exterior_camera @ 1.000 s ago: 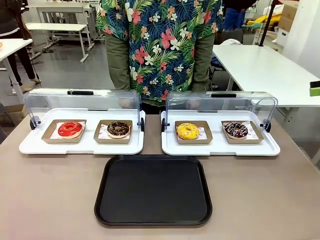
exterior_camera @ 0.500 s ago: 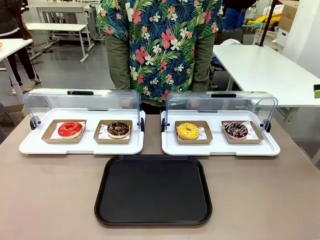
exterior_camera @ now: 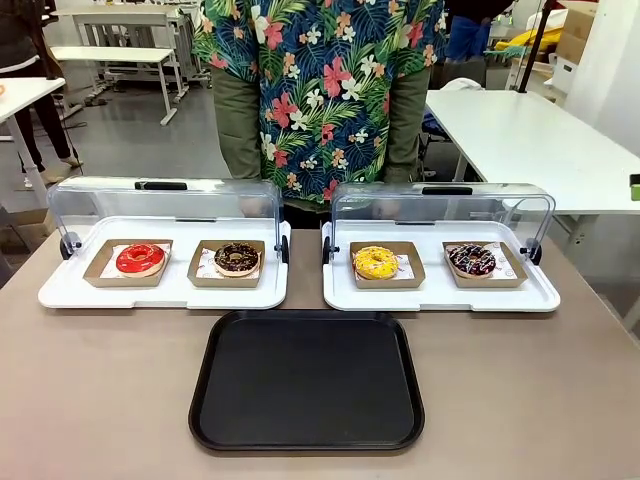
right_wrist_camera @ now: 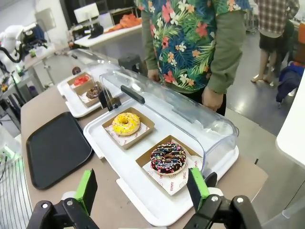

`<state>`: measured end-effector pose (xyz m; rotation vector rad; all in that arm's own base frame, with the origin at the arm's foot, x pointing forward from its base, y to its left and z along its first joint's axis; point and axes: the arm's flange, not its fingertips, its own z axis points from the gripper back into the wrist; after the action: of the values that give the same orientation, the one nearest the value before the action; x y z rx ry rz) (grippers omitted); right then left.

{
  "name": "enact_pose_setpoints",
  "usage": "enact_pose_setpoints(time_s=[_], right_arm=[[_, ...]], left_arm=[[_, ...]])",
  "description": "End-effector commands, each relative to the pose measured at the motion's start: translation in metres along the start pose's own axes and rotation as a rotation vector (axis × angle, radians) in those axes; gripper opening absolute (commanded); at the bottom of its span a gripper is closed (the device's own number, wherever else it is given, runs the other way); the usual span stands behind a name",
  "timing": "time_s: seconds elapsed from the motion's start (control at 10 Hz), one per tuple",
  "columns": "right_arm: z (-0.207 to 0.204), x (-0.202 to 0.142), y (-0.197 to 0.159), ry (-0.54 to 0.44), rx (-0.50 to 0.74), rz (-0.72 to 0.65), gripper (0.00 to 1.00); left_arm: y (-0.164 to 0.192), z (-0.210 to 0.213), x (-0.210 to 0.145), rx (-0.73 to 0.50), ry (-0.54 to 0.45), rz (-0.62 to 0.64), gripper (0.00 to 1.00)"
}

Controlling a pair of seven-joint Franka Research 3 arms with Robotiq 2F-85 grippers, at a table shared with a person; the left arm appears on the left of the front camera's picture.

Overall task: Move the second donut from the left to the tray.
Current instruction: Pick up the Paper togo box containing the Donut indicated by the person and place it on the Handle tray.

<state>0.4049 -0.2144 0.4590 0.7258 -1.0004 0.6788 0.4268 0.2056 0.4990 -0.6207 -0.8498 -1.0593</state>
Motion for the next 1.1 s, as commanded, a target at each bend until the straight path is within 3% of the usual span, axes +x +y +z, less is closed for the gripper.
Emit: enact_pose_setpoints(time_s=[0.0,0.1,0.3,0.5,0.7,1.0], right_arm=[[0.002,-0.001,-0.006,-0.043,0.003,0.041,1.00],[0.002,-0.002,-0.007,-0.038,0.003,0.046,1.00],[0.002,-0.004,-0.002,-0.010,-0.003,0.005,1.00],[0.002,-0.004,-0.002,-0.010,-0.003,0.005,1.00],[0.002,-0.004,-0.002,-0.010,-0.003,0.005,1.00],[0.002,-0.004,-0.002,-0.010,-0.003,0.005,1.00]], left_arm=[[0.000,0.000,-0.002,-0.001,-0.043,-0.060,1.00],[-0.001,0.002,-0.006,-0.010,-0.083,-0.104,1.00],[0.000,0.000,0.000,-0.001,-0.018,-0.041,1.00],[-0.001,0.000,-0.001,-0.006,-0.026,-0.058,1.00],[0.031,0.021,-0.009,-0.103,-0.135,-0.085,1.00],[0.039,0.037,-0.027,-0.115,-0.190,-0.156,1.00]])
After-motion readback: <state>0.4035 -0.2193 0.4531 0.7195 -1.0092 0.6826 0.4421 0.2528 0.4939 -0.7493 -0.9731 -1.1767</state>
